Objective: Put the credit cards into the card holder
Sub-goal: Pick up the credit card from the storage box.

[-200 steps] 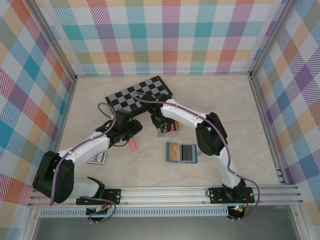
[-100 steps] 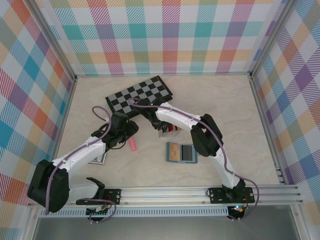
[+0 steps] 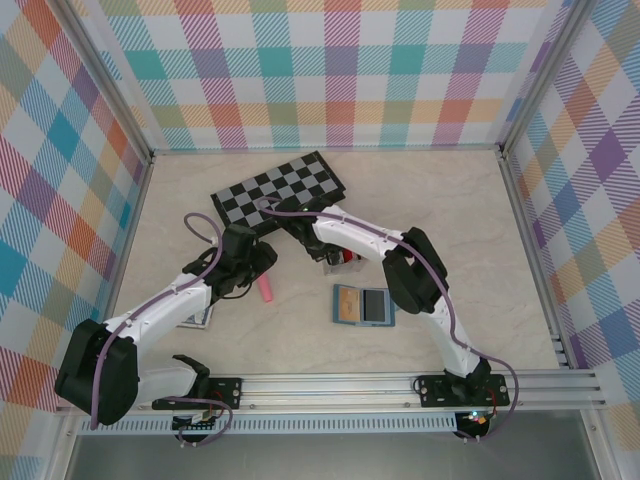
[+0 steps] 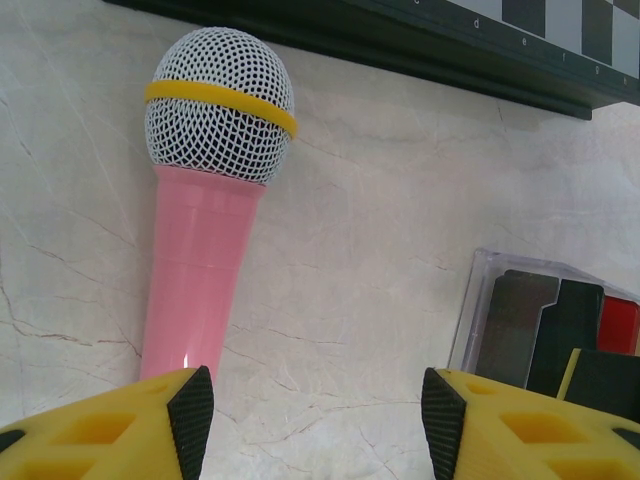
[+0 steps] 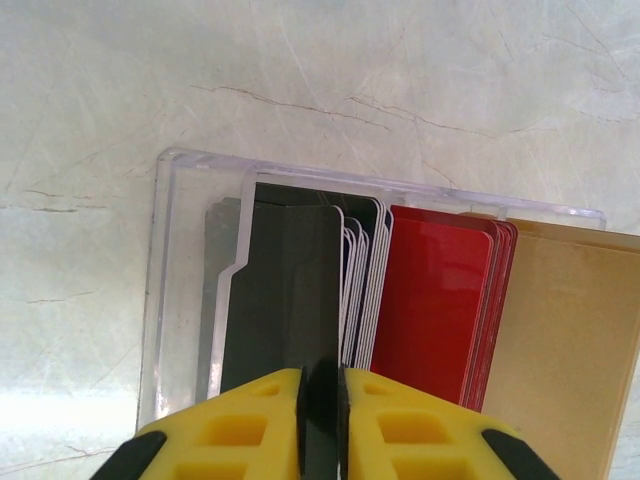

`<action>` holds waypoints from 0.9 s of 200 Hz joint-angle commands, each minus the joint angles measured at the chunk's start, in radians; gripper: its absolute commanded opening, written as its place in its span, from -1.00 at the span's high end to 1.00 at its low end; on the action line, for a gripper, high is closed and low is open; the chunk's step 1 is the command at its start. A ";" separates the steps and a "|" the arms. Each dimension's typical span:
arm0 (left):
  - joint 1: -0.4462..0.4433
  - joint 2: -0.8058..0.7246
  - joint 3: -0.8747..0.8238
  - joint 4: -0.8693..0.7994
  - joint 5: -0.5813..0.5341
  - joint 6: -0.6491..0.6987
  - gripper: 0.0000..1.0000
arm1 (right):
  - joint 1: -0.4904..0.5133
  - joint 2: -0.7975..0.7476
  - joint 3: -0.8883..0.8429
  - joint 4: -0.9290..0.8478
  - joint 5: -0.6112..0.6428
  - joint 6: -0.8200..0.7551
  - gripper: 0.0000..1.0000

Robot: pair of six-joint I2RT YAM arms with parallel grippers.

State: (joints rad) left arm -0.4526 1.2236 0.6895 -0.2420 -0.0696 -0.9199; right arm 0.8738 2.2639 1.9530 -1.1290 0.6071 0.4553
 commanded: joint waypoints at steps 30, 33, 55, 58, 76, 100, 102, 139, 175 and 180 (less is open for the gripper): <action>0.022 -0.011 -0.019 -0.023 -0.003 -0.003 -0.19 | -0.008 -0.055 -0.020 -0.020 -0.012 -0.001 0.69; 0.022 -0.011 -0.019 -0.022 -0.003 -0.006 -0.19 | -0.008 -0.056 -0.021 -0.020 -0.011 -0.002 0.69; 0.022 -0.009 -0.019 -0.018 0.003 -0.007 -0.19 | -0.007 -0.065 -0.022 -0.023 -0.004 -0.002 0.70; 0.022 -0.010 -0.019 -0.018 0.003 -0.007 -0.19 | -0.007 -0.067 -0.024 -0.022 -0.004 -0.001 0.73; 0.022 -0.008 -0.019 -0.016 0.004 -0.007 -0.19 | -0.008 -0.076 -0.031 -0.018 -0.006 -0.003 0.79; 0.022 -0.004 -0.019 -0.014 0.009 -0.007 -0.20 | -0.008 -0.084 -0.031 -0.025 -0.009 0.001 0.77; 0.022 -0.004 -0.019 -0.013 0.009 -0.007 -0.20 | -0.009 -0.086 -0.031 -0.024 -0.010 0.002 0.77; 0.022 0.000 -0.015 -0.013 0.016 -0.009 -0.20 | -0.014 -0.120 -0.050 -0.009 -0.054 0.001 0.82; 0.022 0.000 -0.015 0.053 0.084 0.009 -0.20 | -0.039 -0.232 -0.102 0.045 -0.181 0.017 0.97; 0.022 0.000 -0.015 0.067 0.099 0.010 -0.20 | -0.046 -0.256 -0.116 0.058 -0.201 0.023 0.97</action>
State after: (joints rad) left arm -0.4522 1.2236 0.6811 -0.2314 -0.0349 -0.9230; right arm 0.8558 2.1349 1.8713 -1.0954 0.5072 0.4561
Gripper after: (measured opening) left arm 0.601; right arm 0.057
